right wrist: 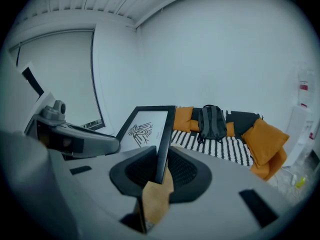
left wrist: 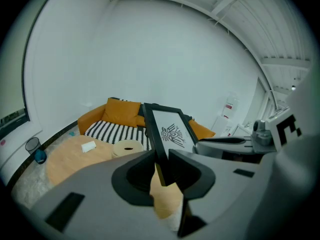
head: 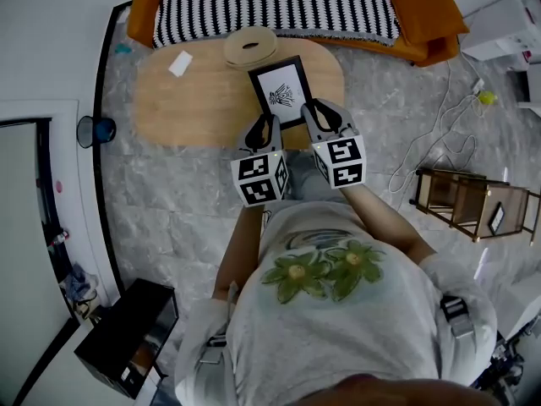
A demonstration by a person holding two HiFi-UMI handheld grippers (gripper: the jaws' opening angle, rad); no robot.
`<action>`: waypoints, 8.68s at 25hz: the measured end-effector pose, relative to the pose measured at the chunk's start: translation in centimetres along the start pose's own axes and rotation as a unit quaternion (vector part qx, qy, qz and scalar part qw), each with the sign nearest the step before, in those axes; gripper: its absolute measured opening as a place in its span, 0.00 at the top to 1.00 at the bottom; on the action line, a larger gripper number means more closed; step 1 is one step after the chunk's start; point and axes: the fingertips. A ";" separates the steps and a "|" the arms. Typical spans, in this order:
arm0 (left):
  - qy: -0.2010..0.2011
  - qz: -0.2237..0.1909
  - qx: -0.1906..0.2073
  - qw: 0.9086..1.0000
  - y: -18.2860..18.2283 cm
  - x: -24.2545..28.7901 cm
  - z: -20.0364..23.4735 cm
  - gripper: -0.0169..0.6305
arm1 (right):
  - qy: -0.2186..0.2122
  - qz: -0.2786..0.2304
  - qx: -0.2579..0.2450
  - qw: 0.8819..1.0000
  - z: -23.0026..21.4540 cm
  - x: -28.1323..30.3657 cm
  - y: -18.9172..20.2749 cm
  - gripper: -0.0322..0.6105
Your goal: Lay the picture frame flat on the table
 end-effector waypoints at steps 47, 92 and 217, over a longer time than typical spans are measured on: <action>-0.018 0.107 -0.057 0.993 8.7 7.2 6.3 0.82 | -0.012 0.125 0.013 0.992 -0.5 8.6 9.8 0.83; -0.032 0.151 -0.078 0.985 17.6 13.8 8.9 0.82 | -0.020 0.170 0.019 0.985 -3.1 13.9 19.5 0.83; -0.089 0.187 -0.024 0.978 27.6 19.2 13.0 0.85 | -0.071 0.237 0.015 0.969 -3.5 17.8 30.9 0.86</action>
Point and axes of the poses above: the fingertips, and each gripper's own axes: x forward along the fingers, z to its left, y out of its underside, and after that the axes turned 6 degrees about -z, right-handed
